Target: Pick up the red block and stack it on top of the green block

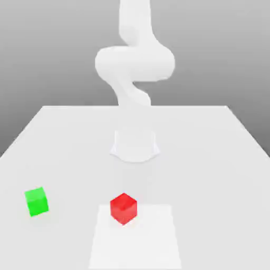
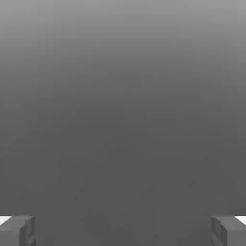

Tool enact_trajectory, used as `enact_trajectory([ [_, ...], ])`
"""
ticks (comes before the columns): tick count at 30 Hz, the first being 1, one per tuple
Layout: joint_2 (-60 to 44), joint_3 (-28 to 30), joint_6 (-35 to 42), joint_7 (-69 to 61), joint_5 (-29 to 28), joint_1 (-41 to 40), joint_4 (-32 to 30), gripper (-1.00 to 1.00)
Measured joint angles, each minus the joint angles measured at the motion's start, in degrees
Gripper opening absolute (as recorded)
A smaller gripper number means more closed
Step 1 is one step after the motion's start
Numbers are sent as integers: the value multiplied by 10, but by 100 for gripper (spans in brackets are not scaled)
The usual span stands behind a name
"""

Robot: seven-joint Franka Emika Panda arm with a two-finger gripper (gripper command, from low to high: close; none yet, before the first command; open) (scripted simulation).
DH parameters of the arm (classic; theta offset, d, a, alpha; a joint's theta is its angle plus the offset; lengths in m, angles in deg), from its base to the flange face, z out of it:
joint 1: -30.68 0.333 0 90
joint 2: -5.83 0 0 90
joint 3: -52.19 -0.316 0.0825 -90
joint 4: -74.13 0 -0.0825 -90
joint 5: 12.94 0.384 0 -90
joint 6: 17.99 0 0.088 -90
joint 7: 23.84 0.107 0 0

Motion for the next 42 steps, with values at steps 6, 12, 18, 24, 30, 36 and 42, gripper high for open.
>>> enact_trajectory([
  [6, -110, 45, -81, -129, -18, 29, -98, 0],
  [12, -223, 92, -164, -267, -31, 56, -199, 0],
  [18, -380, 128, -277, -433, -15, 78, -295, 0],
  [24, -517, 46, -389, -527, 94, 25, -286, 0],
  [30, -530, 35, -399, -534, 103, 16, -284, -100],
  [36, -460, 68, -341, -487, 37, 31, -295, -100],
  [42, -378, 91, -256, -481, -15, -19, -292, -100],
])
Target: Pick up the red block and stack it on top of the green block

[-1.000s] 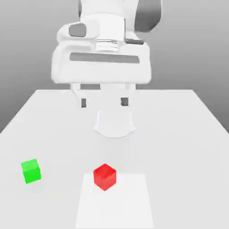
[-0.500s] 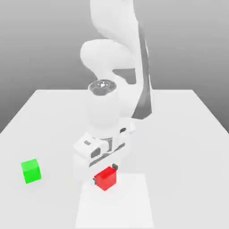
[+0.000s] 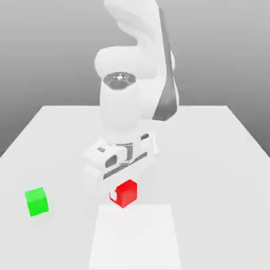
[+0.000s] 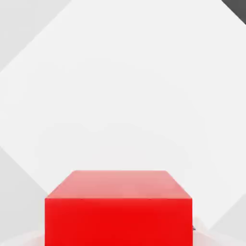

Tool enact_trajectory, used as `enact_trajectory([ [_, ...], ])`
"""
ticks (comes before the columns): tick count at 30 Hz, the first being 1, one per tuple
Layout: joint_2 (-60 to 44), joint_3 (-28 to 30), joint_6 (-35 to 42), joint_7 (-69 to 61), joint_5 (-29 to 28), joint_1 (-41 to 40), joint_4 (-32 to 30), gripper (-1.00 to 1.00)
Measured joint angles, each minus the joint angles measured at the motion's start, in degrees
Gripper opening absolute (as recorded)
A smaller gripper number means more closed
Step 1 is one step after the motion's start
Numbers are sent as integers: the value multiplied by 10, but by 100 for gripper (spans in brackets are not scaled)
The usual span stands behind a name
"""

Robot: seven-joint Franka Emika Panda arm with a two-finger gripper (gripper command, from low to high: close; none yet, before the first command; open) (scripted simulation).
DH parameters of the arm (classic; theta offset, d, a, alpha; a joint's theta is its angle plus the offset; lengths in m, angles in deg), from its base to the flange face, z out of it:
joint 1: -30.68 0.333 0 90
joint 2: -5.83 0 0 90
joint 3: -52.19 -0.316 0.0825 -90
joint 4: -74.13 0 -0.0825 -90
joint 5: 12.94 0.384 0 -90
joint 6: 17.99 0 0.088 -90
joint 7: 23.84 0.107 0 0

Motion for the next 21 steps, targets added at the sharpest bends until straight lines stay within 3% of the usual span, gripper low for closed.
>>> enact_trajectory([
  [11, -7, 134, 77, -172, -8, -173, 86, -100],
  [17, -118, 101, -12, -272, 111, -191, 99, -100],
  [18, -131, 92, -23, -283, 126, -197, 99, 100],
  [21, -131, 92, -23, -283, 126, -197, 99, 100],
])
